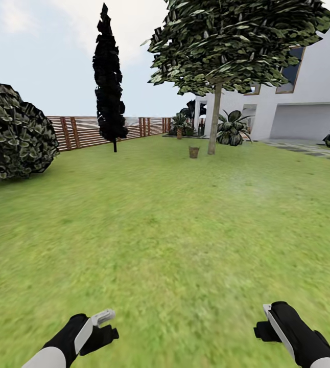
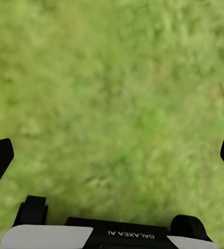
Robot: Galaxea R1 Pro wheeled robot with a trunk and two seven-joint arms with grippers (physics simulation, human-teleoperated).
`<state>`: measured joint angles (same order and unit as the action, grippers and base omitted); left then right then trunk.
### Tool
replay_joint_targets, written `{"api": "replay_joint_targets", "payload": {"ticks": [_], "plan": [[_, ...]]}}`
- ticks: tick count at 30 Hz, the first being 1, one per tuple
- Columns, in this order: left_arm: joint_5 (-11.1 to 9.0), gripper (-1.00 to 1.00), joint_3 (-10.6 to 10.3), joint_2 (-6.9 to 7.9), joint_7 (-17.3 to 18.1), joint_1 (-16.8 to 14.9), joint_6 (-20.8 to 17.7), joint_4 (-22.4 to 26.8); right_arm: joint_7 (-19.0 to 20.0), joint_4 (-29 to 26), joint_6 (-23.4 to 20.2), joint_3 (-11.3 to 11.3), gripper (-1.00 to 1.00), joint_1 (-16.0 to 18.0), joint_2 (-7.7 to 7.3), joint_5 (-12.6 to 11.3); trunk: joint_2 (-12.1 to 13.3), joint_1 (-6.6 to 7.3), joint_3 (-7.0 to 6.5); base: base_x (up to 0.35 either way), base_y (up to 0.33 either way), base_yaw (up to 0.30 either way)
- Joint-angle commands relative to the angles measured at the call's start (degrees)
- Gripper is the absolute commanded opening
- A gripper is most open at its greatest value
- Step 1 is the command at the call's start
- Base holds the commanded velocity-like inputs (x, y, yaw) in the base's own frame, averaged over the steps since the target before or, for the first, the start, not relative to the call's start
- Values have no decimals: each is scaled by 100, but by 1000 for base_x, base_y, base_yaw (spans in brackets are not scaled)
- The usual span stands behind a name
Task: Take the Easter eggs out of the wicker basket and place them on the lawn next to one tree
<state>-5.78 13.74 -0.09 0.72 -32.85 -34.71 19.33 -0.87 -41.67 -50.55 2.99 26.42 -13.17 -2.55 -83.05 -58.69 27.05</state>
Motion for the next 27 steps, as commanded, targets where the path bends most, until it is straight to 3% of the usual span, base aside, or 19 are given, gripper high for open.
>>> {"api": "replay_joint_targets", "payload": {"ticks": [1, 4, 7, 10, 27], "plan": [[-47, 100, 14, 8, -12, -2, -26, 11, -9, -7, -25, 26, 100, 3, -6, -22, -3, -3, 7, 343, 0, 0], [-48, 100, 15, 69, -314, -2, 0, 26, -15, -2, -22, 26, 100, 3, 5, -15, -3, -3, 7, 343, 0, 0], [-78, 100, 19, 81, -1115, -2, 13, 82, -29, 0, -18, 26, 100, 3, 21, -10, -3, -3, 7, 343, 0, 0], [-100, 100, 23, 64, -1368, -2, 16, 91, -34, 0, -17, 32, 100, 3, 31, -9, -3, -3, 7, 343, 0, 0], [-99, 100, 7, -30, -1426, -2, 18, 52, -36, 9, -17, 35, 100, 3, 43, -9, -3, -3, 7, 343, 0, 0]]}}
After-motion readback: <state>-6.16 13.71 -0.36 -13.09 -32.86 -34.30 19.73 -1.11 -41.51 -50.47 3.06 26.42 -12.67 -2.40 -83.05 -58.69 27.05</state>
